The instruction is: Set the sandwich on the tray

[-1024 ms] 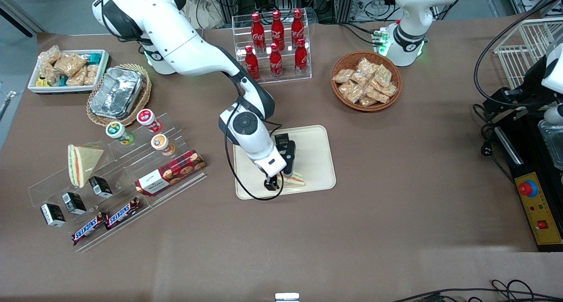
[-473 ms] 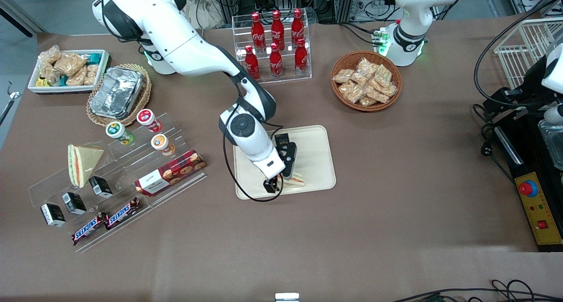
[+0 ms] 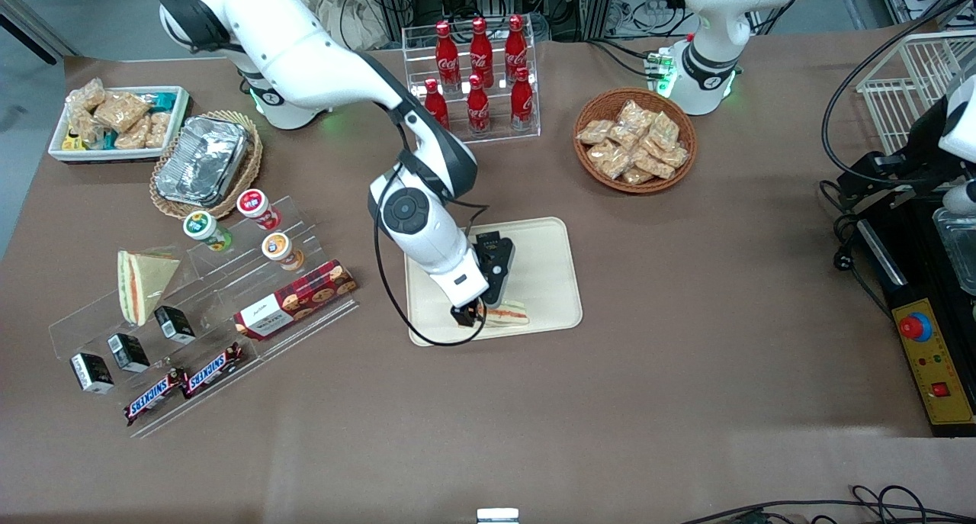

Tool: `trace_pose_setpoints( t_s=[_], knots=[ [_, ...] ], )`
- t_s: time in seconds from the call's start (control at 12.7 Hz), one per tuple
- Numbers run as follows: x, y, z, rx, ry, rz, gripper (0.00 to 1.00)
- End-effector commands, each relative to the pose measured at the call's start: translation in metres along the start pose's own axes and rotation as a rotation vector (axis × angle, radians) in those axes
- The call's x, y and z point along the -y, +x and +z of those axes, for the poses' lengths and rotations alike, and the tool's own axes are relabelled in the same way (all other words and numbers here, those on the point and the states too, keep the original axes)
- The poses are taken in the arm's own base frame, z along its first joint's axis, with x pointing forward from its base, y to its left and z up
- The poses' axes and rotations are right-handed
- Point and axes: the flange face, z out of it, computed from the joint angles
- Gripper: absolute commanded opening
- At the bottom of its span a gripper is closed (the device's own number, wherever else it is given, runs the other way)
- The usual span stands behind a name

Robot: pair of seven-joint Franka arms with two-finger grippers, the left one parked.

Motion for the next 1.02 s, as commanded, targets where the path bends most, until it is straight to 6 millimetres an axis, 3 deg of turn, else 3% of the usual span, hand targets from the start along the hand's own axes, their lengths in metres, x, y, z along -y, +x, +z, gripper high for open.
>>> trace_pose_setpoints(
  t_s=[0.0, 0.24, 0.47, 0.71, 0.95],
  knots=[
    [-0.001, -0.005, -0.069, 0.024, 0.058, 0.093, 1.0],
    [-0.015, -0.026, -0.14, 0.08, 0.065, 0.308, 1.0],
    [-0.039, -0.062, -0.201, 0.174, -0.033, 0.52, 1.0],
    [-0.075, -0.112, -0.25, 0.196, -0.07, 0.64, 1.0],
    [-0.125, -0.175, -0.293, 0.202, -0.217, 0.791, 1.0]
  ],
)
